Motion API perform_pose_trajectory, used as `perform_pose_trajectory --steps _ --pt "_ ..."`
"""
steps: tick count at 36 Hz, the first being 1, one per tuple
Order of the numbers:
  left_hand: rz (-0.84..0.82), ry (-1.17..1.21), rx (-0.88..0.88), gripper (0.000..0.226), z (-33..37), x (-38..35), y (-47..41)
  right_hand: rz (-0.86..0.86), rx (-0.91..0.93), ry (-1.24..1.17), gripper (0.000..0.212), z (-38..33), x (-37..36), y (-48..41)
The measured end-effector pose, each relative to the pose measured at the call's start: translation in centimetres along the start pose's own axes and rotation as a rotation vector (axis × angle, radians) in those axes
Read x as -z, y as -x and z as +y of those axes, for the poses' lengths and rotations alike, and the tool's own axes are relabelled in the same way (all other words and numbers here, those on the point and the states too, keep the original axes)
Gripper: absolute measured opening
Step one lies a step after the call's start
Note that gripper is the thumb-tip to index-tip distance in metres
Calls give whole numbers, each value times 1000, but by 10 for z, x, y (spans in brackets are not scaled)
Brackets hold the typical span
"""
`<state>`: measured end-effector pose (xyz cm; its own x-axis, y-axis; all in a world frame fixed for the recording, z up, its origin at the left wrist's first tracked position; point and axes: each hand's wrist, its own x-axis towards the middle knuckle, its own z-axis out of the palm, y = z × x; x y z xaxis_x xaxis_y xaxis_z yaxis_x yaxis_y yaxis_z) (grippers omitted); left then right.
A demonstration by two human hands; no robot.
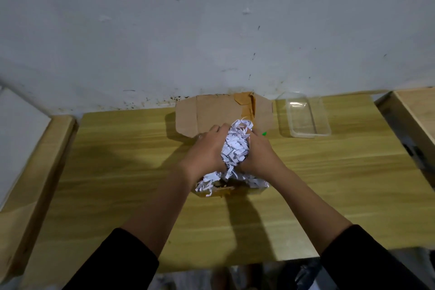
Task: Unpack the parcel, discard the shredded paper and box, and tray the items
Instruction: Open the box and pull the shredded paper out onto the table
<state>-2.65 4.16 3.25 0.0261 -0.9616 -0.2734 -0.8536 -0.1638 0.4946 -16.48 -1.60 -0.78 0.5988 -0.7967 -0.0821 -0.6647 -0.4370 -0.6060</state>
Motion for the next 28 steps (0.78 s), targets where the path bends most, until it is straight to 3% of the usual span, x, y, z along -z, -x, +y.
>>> perform_pose_trajectory --steps 9,15,19,28 --pt "13 -58 -53 110 40 24 -5 22 40 16 60 -15 60 18" --pt "-10 -8 -155 98 92 28 -22 45 -88 90 64 0 112 37" --pt "-44 -10 -206 94 134 17 -37 73 -141 78 50 25 144 55" --pt "-192 -15 -242 102 199 -59 -81 32 -338 82 59 120 162 91"
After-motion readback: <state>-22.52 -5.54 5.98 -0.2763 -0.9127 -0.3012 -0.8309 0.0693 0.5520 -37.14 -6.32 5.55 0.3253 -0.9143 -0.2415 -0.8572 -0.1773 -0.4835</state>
